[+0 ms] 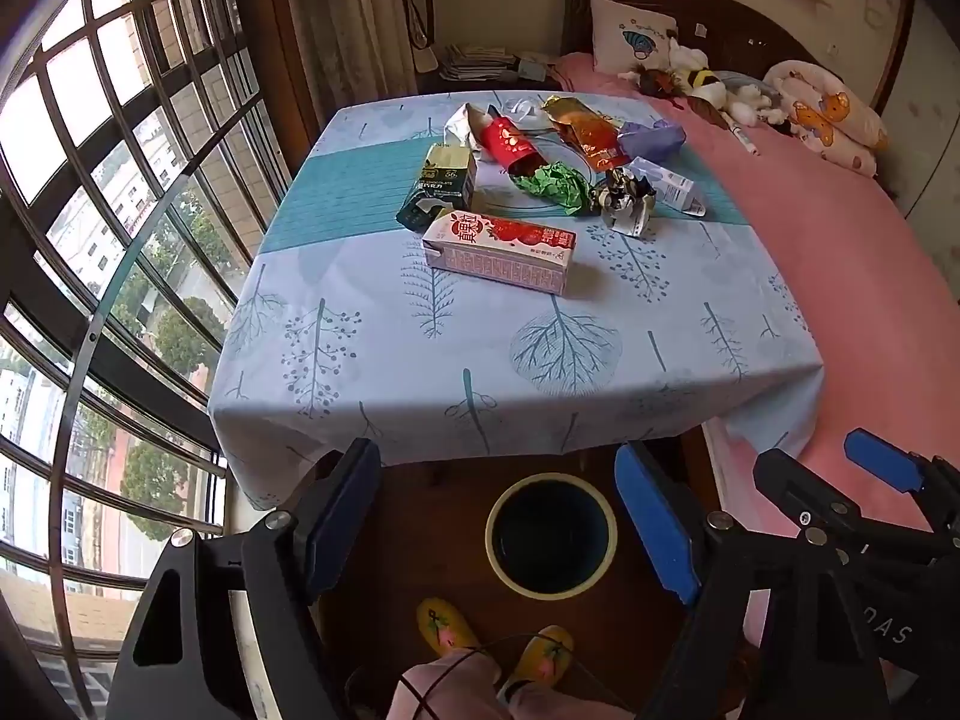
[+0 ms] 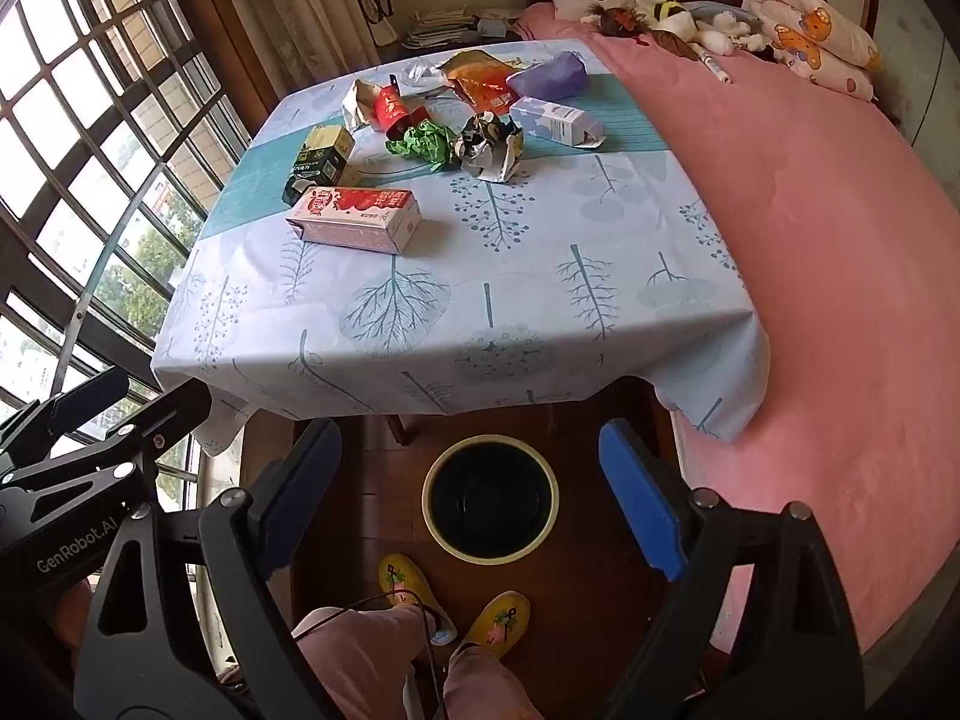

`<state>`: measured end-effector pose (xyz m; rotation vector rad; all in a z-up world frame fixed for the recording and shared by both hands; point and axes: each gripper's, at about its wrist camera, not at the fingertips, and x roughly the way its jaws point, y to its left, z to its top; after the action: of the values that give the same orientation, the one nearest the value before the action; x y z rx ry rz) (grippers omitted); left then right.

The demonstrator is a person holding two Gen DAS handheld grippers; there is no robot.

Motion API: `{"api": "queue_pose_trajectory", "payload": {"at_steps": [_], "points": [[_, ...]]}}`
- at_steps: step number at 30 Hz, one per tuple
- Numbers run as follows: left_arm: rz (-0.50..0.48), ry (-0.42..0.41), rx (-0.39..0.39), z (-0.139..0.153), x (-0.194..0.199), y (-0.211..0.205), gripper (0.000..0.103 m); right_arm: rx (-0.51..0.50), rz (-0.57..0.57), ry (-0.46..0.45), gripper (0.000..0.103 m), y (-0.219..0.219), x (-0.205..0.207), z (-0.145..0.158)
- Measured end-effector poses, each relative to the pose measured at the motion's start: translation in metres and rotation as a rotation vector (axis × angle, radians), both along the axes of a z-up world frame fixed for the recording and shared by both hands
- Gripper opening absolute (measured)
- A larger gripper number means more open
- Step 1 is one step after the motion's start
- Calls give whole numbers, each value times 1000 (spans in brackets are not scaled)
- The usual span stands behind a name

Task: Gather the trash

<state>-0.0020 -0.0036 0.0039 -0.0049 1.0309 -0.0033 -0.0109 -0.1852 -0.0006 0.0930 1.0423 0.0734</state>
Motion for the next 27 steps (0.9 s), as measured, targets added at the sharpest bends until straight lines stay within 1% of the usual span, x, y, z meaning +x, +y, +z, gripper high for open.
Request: {"api": "queue_pose_trajectory", "payload": {"at_steps": [8, 12, 19, 27], "points": [[-15, -8, 6, 1, -3, -4, 83, 6, -1, 2, 87, 2, -2, 1], [-22, -24, 16, 4, -8, -6, 83, 23, -16, 2, 87, -2, -5, 0], [-26, -42, 26, 9, -14, -10, 83, 21, -20, 4, 86, -6, -6, 0], [-25, -38, 22, 9, -14, -11, 83, 23, -18, -1, 86, -8, -8, 2]]}}
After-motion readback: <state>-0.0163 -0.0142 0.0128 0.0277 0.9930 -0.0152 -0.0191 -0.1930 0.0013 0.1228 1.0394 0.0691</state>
